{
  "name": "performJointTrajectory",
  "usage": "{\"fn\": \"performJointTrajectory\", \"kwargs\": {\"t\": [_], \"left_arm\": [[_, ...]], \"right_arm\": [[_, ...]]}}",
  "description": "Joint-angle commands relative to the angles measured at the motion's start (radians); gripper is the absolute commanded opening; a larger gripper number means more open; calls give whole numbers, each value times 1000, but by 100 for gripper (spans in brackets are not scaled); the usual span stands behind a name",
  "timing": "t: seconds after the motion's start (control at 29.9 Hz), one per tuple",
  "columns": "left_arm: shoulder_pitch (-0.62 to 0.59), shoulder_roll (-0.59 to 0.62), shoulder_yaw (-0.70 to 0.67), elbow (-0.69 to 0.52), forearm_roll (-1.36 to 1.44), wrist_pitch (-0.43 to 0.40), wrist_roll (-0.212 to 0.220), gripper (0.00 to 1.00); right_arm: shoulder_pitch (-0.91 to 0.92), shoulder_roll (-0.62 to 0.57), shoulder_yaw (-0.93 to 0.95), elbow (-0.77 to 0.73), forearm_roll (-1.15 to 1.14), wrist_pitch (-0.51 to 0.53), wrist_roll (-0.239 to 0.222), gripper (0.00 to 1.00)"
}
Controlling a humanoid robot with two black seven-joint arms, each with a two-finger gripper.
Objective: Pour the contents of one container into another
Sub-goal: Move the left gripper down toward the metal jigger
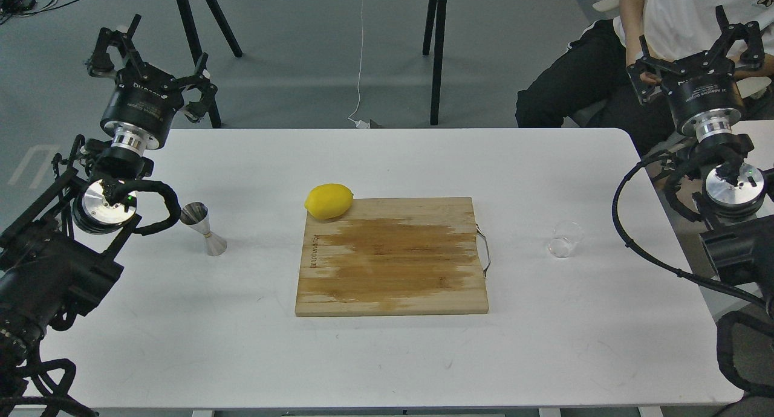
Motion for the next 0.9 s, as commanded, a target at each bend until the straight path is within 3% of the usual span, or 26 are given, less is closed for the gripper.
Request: {"fn": "performJointTrajectory", "kwargs": {"t": [0.0, 0.23, 0.54, 0.74, 0.87], "left_arm": [[7, -4, 8, 0, 0, 0, 3, 100], [62, 10, 25, -55, 0, 9, 1, 100], [267, 283, 59, -397, 118, 2, -8, 100], [389, 432, 51, -499, 331, 12, -16, 100], [438, 508, 45, -502, 548, 22, -94, 100]], "right_arm": [[1, 1, -1, 2, 1, 0, -1, 100], [2, 0, -10, 3, -1, 0, -1, 100], [-45, -15, -2, 115, 1, 0, -4, 100], [-73, -14, 7, 124, 6, 0, -3, 100], [-113, -14, 8, 183, 9, 0, -3, 100]]}}
